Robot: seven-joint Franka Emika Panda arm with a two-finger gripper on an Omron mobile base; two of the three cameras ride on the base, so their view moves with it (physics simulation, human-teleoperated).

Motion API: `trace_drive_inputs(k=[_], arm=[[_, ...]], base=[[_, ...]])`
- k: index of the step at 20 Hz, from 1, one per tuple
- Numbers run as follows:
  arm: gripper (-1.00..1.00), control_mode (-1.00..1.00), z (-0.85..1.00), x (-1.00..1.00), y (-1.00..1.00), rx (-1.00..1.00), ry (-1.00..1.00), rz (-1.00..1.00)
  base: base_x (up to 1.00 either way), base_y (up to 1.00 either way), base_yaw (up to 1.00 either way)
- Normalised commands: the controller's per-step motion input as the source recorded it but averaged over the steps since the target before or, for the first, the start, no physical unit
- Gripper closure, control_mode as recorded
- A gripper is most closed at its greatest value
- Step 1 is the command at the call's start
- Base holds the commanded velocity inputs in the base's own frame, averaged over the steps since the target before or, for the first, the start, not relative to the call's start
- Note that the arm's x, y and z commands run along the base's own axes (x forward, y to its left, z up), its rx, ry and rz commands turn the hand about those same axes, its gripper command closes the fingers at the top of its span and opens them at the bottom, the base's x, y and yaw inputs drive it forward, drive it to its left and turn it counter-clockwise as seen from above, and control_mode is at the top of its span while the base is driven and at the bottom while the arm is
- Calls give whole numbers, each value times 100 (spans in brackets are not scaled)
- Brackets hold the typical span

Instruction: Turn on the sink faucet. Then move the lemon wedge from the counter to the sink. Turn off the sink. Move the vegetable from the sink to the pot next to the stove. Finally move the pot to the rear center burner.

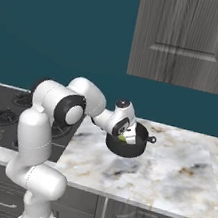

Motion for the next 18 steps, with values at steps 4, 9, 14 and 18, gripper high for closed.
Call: trace_drive_inputs(k=[4, 9, 14, 18], arm=[[-100, -100, 7, 0, 0, 0, -1, 0], [-100, -100, 31, -4, 6, 0, -1, 0], [-100, -100, 46, -19, 19, 0, -4, 0], [-100, -100, 53, -12, 36, -5, -4, 4]], base=[[0, 0, 0], [0, 0, 0], [0, 0, 0], [0, 0, 0]])
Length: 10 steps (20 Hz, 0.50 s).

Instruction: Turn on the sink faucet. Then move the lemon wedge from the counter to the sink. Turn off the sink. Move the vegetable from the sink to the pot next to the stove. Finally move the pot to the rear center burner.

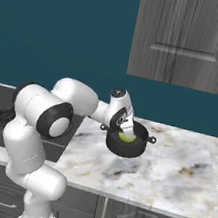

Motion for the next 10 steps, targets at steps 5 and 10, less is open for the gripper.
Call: trace_drive_inputs(k=[5, 10], arm=[[-100, -100, 46, -20, 46, -9, -4, 7], [-100, -100, 26, -29, 51, -7, 1, 8]], base=[[0, 0, 0], [0, 0, 0]])
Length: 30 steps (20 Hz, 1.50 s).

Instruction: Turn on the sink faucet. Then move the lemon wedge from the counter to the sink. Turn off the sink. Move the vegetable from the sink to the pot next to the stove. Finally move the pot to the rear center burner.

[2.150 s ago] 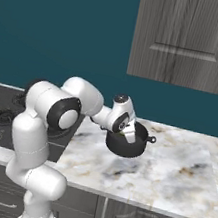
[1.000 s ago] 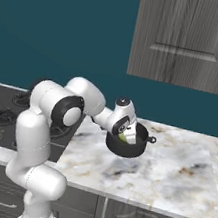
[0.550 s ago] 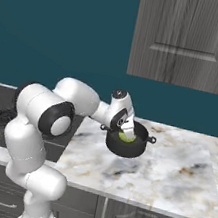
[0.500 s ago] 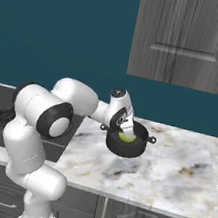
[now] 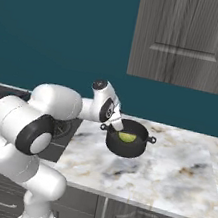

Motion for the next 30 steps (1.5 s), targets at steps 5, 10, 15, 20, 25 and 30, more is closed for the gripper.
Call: trace_drive_inputs(k=[5, 10, 15, 20, 25, 30], arm=[[-100, -100, 21, -34, 39, -2, 6, 10], [-100, -100, 30, -42, 9, 0, 1, 8], [-100, -100, 16, -32, 2, 0, 2, 12], [-100, -100, 4, -16, 0, -1, 0, 21], [-100, -100, 5, -10, 3, -4, 3, 20], [-100, -100, 0, -27, 11, -11, 11, 14]], base=[[0, 0, 0], [0, 0, 0], [0, 0, 0], [0, 0, 0], [0, 0, 0], [0, 0, 0]])
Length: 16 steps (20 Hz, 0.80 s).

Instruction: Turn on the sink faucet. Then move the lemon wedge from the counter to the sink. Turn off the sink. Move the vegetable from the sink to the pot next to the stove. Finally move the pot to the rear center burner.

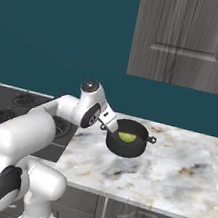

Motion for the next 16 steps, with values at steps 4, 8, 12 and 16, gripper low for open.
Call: trace_drive_inputs(k=[4, 8, 12, 16], arm=[[-100, -100, 0, -31, 26, -19, 16, 10], [-100, -100, 0, -3, 11, -16, 11, 12], [-100, -100, -4, 7, 0, -11, 7, 17], [-100, -100, -16, 20, -3, -4, 8, 23]], base=[[0, 0, 0], [0, 0, 0], [0, 0, 0], [0, 0, 0]])
